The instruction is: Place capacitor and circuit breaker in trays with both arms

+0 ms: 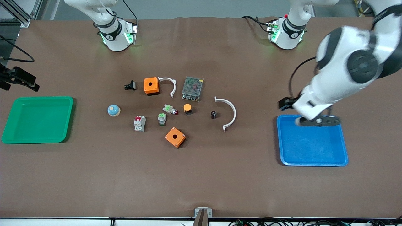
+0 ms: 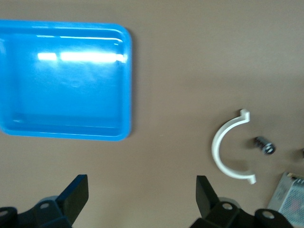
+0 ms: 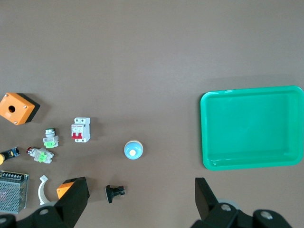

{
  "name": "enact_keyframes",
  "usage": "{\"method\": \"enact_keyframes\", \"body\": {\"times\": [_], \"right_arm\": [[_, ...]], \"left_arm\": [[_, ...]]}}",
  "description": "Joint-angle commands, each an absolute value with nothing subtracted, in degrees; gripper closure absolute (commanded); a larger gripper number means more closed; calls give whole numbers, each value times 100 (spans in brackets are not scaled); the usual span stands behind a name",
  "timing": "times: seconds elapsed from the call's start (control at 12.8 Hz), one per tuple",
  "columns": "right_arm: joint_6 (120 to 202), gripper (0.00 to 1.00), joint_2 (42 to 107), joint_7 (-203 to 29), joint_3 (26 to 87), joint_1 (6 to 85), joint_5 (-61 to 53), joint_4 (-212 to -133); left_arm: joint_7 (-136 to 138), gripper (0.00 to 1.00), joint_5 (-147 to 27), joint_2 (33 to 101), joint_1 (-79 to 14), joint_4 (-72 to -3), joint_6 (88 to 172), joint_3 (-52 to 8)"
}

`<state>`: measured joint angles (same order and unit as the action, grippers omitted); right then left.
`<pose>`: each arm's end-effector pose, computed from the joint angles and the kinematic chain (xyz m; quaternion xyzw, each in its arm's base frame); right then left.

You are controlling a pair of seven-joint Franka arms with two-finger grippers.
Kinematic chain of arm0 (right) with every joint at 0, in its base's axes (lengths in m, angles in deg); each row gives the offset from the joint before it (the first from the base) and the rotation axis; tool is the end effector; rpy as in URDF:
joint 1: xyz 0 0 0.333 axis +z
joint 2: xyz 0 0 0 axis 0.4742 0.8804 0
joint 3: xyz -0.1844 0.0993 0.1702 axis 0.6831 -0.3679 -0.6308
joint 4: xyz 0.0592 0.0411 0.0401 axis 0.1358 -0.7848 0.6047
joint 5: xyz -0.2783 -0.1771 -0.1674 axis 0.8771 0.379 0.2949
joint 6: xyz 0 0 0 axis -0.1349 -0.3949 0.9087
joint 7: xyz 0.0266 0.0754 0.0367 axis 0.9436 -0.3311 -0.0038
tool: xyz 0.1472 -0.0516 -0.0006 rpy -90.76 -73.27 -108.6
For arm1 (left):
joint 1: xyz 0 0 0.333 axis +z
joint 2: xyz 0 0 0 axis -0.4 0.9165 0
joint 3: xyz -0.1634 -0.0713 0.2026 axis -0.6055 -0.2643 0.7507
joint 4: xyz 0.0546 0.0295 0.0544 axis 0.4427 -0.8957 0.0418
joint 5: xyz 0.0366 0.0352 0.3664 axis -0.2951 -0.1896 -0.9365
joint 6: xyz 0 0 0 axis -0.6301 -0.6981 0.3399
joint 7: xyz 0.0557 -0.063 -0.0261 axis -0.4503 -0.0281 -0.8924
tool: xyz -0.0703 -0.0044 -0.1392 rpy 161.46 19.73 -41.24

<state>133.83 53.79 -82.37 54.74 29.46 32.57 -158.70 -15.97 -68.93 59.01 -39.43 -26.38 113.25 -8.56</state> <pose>0.5424 -0.0214 0.5420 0.9998 -0.0180 0.0075 0.0002 0.5645 -0.2102 0.3835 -0.9985 -0.0232 0.0494 0.0064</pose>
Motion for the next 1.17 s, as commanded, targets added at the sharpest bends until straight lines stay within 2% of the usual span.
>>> {"method": "enact_keyframes", "body": {"times": [0.0,0.47,0.62,0.78,1.09], "right_arm": [[13303,0,5677,-8197,5481,3190,3397,-15708],[13373,0,6238,-8188,5472,3682,3370,-15761],[13452,0,6502,-8145,5472,3954,3239,-15901],[14020,0,6627,-7751,5472,4052,2862,-16417],[16040,0,6670,-7364,5463,4543,2755,-18016]], "left_arm": [[-2699,0,-6887,6462,-4465,-2426,11741,-829],[-5029,6,-6878,7701,-5512,-2452,13384,-829],[-5549,12,-6878,8123,-5784,-2461,13990,-820],[-5892,23,-6878,8397,-5908,-2479,14335,-820],[-6026,32,-6843,8503,-6005,-2690,14442,-829]]}}
